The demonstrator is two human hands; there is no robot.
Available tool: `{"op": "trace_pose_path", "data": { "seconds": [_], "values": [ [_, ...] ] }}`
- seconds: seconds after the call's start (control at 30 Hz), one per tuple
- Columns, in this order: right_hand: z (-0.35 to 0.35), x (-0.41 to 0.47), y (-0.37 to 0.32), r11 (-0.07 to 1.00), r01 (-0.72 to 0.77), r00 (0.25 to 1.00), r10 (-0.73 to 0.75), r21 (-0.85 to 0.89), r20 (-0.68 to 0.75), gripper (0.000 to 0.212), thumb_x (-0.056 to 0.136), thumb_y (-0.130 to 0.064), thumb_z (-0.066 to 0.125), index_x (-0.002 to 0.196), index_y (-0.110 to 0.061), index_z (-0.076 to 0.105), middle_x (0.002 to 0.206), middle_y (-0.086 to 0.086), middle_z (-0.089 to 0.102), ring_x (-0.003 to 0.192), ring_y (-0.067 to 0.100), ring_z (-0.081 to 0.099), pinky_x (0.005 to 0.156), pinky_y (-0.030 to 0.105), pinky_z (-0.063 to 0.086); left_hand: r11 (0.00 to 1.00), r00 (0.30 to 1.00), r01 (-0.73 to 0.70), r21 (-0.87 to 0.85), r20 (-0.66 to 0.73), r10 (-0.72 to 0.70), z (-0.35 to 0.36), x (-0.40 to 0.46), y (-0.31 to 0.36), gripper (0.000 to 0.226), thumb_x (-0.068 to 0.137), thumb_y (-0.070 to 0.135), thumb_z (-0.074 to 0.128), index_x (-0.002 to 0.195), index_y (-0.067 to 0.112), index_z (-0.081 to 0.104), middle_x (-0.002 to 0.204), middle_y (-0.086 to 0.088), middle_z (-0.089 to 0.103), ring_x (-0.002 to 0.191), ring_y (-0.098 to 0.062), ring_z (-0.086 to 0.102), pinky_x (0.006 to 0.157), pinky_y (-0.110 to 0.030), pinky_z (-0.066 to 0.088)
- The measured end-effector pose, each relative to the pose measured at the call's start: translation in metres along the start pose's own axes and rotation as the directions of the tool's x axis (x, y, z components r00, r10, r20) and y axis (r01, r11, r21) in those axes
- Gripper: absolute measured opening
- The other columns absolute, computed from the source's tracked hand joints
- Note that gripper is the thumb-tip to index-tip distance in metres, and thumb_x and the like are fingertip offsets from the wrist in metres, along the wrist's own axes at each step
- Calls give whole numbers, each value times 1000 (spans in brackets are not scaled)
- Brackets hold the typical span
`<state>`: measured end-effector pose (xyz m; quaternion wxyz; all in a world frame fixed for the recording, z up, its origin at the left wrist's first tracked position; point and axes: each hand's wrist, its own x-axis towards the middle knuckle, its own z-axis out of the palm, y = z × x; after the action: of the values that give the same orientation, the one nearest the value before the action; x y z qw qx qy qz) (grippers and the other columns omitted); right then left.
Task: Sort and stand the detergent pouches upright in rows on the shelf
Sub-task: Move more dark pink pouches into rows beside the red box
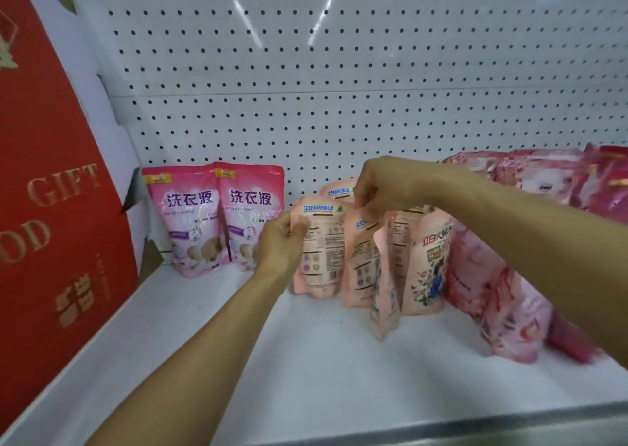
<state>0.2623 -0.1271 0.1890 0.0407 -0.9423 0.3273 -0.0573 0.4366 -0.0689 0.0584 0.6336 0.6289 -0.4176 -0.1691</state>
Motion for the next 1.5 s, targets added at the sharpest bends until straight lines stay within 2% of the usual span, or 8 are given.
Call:
{"op": "trace_pose_path", "data": {
  "seconds": [0.17,0.4,0.5,0.57,0.67,0.77,1.1,1.5],
  "values": [
    [5,0,-23,981,195,980,-194,13,-48,22,85,-15,69,65,-27,65,64,-11,62,59,6,54,63,27,46,998,992,-17,-56,-125,10,-42,-42,3,17,99,15,55,94,25,67,88,5,74,71,-1,71,62,-20,55],
    [26,-27,-64,897,408,911,-389,170,-136,5,83,-21,72,81,-18,73,64,-9,63,54,2,52,58,26,45,988,952,-69,-139,-307,23,-84,-106,11,15,99,12,55,100,19,68,85,8,75,75,-5,74,59,-19,57],
    [50,-47,-62,804,335,934,-214,491,-288,16,79,-24,78,94,-21,73,76,-6,67,58,-2,55,53,13,43,989,973,-43,-144,-229,9,-88,-126,11,13,95,15,61,98,26,69,87,11,77,78,-3,73,64,-19,55],
    [77,-64,-56,665,275,931,-4,695,-364,38,74,-23,82,108,-29,66,94,-5,67,76,3,63,65,16,50,992,991,40,-120,-125,-55,-88,-136,4,12,90,17,68,99,25,71,91,6,78,83,-9,74,71,-28,58],
    [120,-89,-55,421,199,954,124,885,-273,52,73,-8,82,114,-27,59,104,-5,72,90,8,70,80,28,57,987,993,115,-109,-17,-117,-85,-146,-2,16,89,14,69,105,14,74,97,-9,78,85,-26,76,80,-50,60],
    [146,-104,-63,344,126,972,145,931,-185,32,78,0,76,100,-22,70,94,-9,76,86,3,72,82,31,59,982,989,126,-140,-61,-136,-84,-152,-1,17,91,11,67,106,10,73,92,-14,77,75,-30,75,68,-56,60],
    [140,-175,-21,323,201,846,420,925,-330,23,78,-3,76,88,-24,73,83,-12,77,77,6,74,61,19,58,984,994,69,-167,-77,-83,-50,-187,12,19,86,14,73,88,33,70,81,19,76,79,-6,75,67,-27,59],
    [111,-308,115,350,177,696,616,920,-368,22,78,1,75,92,-16,74,84,-9,76,70,6,73,52,14,52,981,993,30,-191,122,-7,110,-257,69,17,83,12,76,94,25,73,84,15,76,77,-5,74,61,-17,58]
  ]
}}
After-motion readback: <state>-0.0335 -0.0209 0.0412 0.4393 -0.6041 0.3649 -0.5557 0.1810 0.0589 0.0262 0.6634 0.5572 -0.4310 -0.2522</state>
